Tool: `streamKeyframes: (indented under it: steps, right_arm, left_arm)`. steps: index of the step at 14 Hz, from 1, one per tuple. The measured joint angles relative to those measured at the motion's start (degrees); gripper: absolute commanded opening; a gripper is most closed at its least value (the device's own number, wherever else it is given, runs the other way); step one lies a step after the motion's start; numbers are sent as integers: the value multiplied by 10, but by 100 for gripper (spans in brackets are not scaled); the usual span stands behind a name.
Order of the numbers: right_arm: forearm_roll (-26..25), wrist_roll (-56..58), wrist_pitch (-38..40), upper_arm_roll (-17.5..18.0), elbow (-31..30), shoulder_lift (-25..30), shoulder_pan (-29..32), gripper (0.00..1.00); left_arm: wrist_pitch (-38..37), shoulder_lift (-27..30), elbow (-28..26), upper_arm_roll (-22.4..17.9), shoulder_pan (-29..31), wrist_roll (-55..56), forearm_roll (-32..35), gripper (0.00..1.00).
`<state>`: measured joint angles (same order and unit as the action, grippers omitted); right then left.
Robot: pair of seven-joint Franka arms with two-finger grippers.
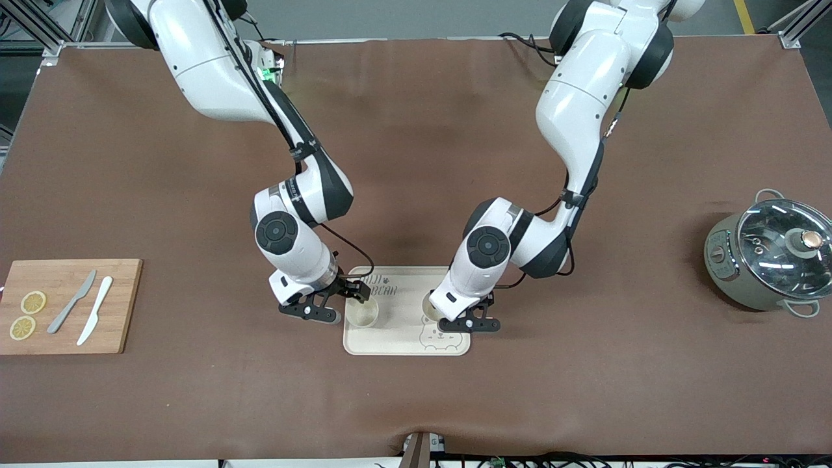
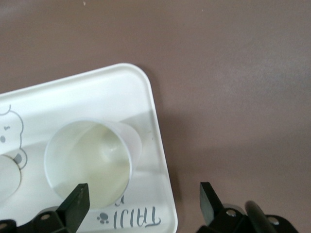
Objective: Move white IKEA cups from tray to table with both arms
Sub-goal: 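Close both grippers on the rims of the white cups, then carry the cup toward the pot with the left gripper while the right lifts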
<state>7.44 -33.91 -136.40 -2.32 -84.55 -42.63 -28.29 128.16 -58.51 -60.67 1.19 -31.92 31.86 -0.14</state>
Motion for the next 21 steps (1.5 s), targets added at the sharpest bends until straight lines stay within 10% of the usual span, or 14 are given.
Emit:
streamKeyframes:
  steps: [8, 14, 21]
  right_arm:
    - [-8, 0, -41, -5, 24, -24, -3, 95]
    - [-34, 0, -59, -6, 26, -44, -9, 25]
    - [-34, 0, -58, -7, 31, -44, -9, 0]
  left_arm:
    - [-6, 3, 5, -3, 1, 0, 0, 0]
    - [-159, 109, -11, 5, 68, -32, 0, 0]
    - [69, 356, -429, 79, 231, -214, 0, 0]
